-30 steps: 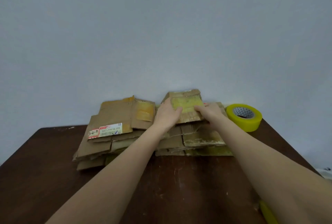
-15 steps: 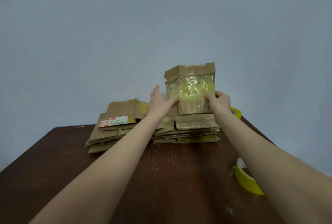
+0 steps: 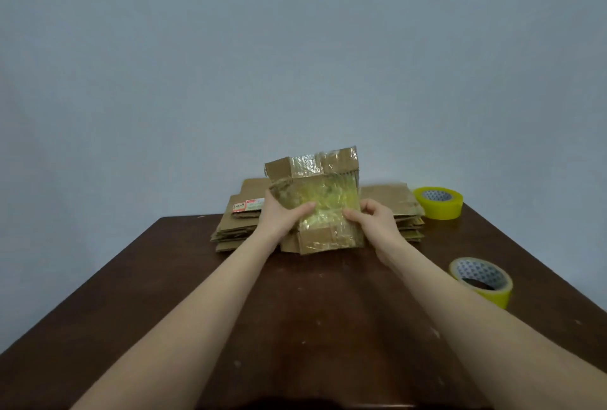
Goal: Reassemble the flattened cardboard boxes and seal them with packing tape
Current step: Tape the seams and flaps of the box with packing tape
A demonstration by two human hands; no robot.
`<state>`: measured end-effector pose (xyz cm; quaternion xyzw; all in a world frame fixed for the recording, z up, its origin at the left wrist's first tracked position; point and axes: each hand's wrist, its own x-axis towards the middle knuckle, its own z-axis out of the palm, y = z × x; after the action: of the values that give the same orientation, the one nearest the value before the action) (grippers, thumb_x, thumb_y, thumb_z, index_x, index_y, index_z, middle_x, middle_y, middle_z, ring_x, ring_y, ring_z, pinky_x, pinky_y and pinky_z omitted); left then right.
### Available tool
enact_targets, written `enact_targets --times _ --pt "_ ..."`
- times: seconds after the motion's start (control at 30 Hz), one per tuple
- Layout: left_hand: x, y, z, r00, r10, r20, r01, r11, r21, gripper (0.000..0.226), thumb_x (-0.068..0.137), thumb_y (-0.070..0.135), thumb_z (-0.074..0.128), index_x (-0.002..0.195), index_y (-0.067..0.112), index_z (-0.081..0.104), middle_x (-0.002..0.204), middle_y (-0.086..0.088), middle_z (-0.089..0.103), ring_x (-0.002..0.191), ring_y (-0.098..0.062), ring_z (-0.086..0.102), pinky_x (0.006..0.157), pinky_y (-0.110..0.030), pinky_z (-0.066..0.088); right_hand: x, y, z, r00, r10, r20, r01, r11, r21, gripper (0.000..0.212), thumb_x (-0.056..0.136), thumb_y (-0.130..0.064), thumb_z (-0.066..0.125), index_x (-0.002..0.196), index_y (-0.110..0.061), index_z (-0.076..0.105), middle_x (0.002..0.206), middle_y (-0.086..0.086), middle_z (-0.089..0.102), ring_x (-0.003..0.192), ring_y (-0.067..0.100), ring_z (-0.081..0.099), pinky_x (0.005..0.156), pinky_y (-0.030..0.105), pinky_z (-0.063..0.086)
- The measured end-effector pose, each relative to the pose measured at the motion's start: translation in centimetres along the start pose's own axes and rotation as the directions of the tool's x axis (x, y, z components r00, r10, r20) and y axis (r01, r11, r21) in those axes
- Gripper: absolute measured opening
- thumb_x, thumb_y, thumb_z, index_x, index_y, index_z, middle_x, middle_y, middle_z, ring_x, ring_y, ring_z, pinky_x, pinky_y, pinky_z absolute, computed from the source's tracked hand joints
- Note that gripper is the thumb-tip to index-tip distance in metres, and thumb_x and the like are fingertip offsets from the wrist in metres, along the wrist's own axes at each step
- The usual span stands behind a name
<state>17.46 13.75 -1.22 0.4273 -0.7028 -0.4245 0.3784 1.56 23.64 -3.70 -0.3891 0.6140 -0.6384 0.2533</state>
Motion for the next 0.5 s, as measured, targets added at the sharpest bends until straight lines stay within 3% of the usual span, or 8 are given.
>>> enact_targets --times 0.13,0.23,0.3,0.37,0.43,0.5 --pt "-0.3 -2.5 -0.8 0.998 0.013 -0.06 -0.01 0.999 0.041 0.132 0.034 0.072 0.082 0.142 0.018 0.03 0.143 -0.004 0.042 0.132 -0.021 0.041 0.109 -0.043 0.038 -1.3 1.0 1.4 0.995 -0.09 0.039 0.097 0.964 -0.247 0.03 0.079 -0.018 0.076 0.07 -0.016 0.047 0.072 0.0 0.057 0.064 0.013 0.05 0.057 0.023 0.038" --pt "0.9 -5.5 -0.9 0.998 0.03 -0.056 -0.028 0.999 0.037 0.128 0.028 0.076 0.082 0.136 0.023 0.039 0.134 0.0 0.052 0.123 -0.018 0.052 0.101 -0.043 0.046 -1.5 1.6 1.8 0.995 -0.094 0.032 0.099 0.916 -0.389 0.028 0.077 -0.025 0.076 0.076 -0.02 0.049 0.078 -0.003 0.06 0.074 0.016 0.056 0.064 0.028 0.042" --pt "-0.1 -5.3 -0.9 0.998 0.051 -0.025 -0.05 0.998 0.041 0.12 0.034 0.073 0.083 0.135 0.023 0.041 0.13 0.002 0.054 0.118 -0.016 0.055 0.1 -0.043 0.047 -1.5 2.0 1.7 0.997 -0.071 0.037 0.08 0.891 -0.447 0.029 0.075 -0.03 0.077 0.092 -0.022 0.053 0.089 -0.005 0.063 0.086 0.018 0.06 0.076 0.035 0.049" --pt "-1.4 -4.6 -1.0 0.997 0.072 0.005 -0.072 0.996 0.056 0.116 0.04 0.067 0.082 0.138 0.021 0.039 0.133 0.0 0.052 0.12 -0.017 0.053 0.102 -0.042 0.046 -1.5 2.1 1.1 0.995 -0.072 0.066 0.095 0.872 -0.481 0.05 0.075 -0.031 0.077 0.118 -0.026 0.052 0.098 -0.009 0.06 0.095 0.016 0.06 0.085 0.037 0.05" --pt "-1.8 -4.3 -0.8 0.996 0.08 0.038 -0.082 0.995 0.053 0.105 0.051 0.056 0.084 0.138 0.019 0.039 0.135 0.0 0.051 0.12 -0.017 0.053 0.102 -0.041 0.045 -1.4 1.9 0.7 0.989 -0.122 0.078 0.145 0.863 -0.483 0.074 0.076 -0.032 0.077 0.139 -0.03 0.039 0.107 -0.012 0.056 0.095 0.012 0.058 0.087 0.035 0.048" --pt "-1.8 -4.5 -0.6 0.993 0.095 0.064 -0.098 0.994 0.049 0.093 0.061 0.043 0.085 0.138 0.02 0.039 0.134 0.001 0.051 0.119 -0.016 0.053 0.102 -0.04 0.045 -1.2 1.8 0.2 0.979 -0.192 0.07 0.202 0.857 -0.474 0.088 0.077 -0.035 0.077 0.148 -0.033 0.026 0.122 -0.011 0.053 0.103 0.011 0.056 0.094 0.035 0.046"
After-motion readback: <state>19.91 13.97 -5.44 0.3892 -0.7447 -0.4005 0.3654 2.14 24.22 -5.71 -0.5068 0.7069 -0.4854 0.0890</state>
